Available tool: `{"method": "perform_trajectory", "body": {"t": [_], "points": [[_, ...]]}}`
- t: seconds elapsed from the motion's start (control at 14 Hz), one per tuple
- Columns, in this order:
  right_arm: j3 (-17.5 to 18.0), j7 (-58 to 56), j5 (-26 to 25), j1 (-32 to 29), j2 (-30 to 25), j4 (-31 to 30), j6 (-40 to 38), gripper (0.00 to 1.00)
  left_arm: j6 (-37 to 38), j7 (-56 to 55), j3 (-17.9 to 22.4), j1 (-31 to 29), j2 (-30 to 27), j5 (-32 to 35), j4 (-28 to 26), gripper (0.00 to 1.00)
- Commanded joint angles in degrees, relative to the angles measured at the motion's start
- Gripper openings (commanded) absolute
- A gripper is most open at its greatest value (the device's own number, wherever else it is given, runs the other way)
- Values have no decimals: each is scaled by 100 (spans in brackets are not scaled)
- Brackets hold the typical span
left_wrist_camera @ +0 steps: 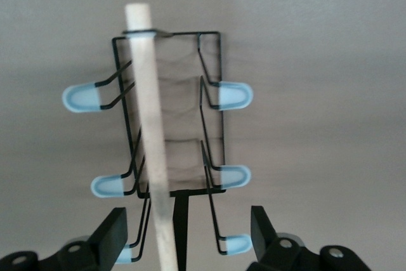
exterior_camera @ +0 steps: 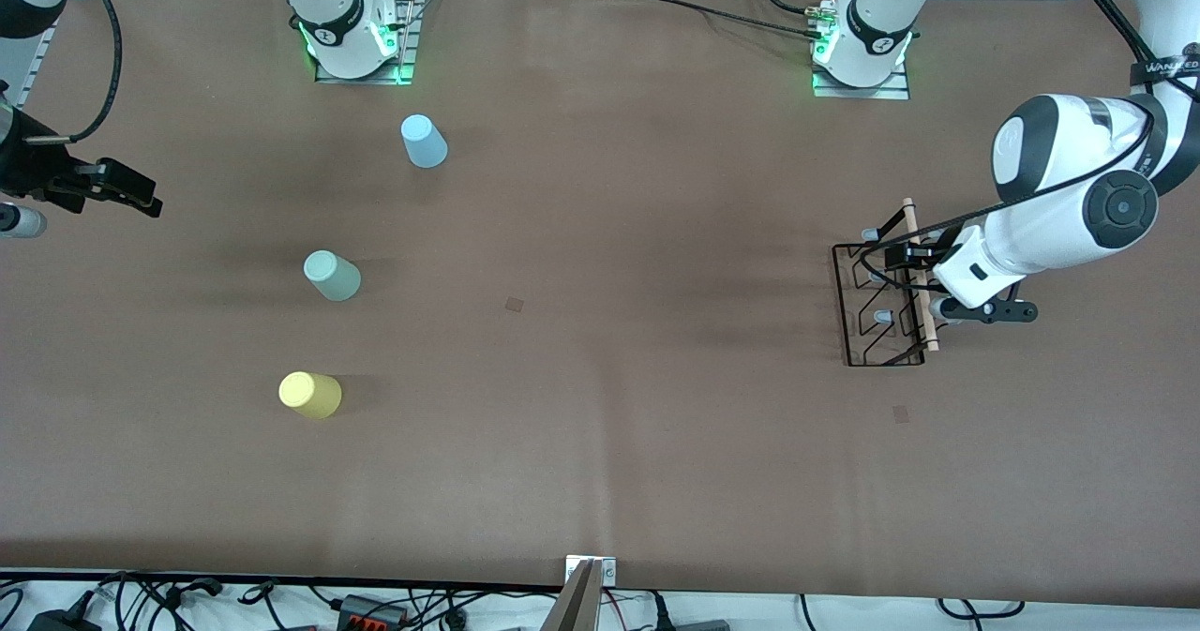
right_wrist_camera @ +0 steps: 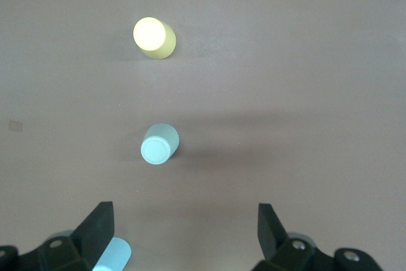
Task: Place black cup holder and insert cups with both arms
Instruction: 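Carry the holder with the left gripper while the right gripper reaches the cup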
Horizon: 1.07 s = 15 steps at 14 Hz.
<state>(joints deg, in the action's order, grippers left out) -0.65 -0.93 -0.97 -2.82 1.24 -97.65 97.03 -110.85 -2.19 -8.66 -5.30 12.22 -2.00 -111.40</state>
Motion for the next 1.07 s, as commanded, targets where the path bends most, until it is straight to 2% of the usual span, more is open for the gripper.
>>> {"method": "perform_trajectory", "body": {"t": [0.0, 0.14, 0.36, 0.57, 0.64, 0.85, 1.0], "points": [[3, -65, 71, -16, 77, -52, -9, 100, -270, 104, -5, -41, -202, 103, -399, 69], [12, -57, 80, -16, 235, -52, 8, 100, -420, 104, -5, -76, -211, 103, -540, 56], [47, -65, 80, 18, 779, -34, 35, 100, -438, 113, -22, -198, -203, 103, -550, 35], [47, -48, 80, 124, 878, -157, -131, 100, -464, 122, -22, -225, -168, 103, -523, 17], [47, -13, 80, 159, 878, -236, -132, 100, -455, 113, -39, -225, -167, 103, -506, 2], [38, 22, 62, 352, 869, -613, 244, 100, -359, 87, -48, -225, -159, 94, -357, 1], [47, 23, 62, 370, 825, -982, 683, 100, 122, -9, -83, -138, -124, 33, -24, 1]]}}
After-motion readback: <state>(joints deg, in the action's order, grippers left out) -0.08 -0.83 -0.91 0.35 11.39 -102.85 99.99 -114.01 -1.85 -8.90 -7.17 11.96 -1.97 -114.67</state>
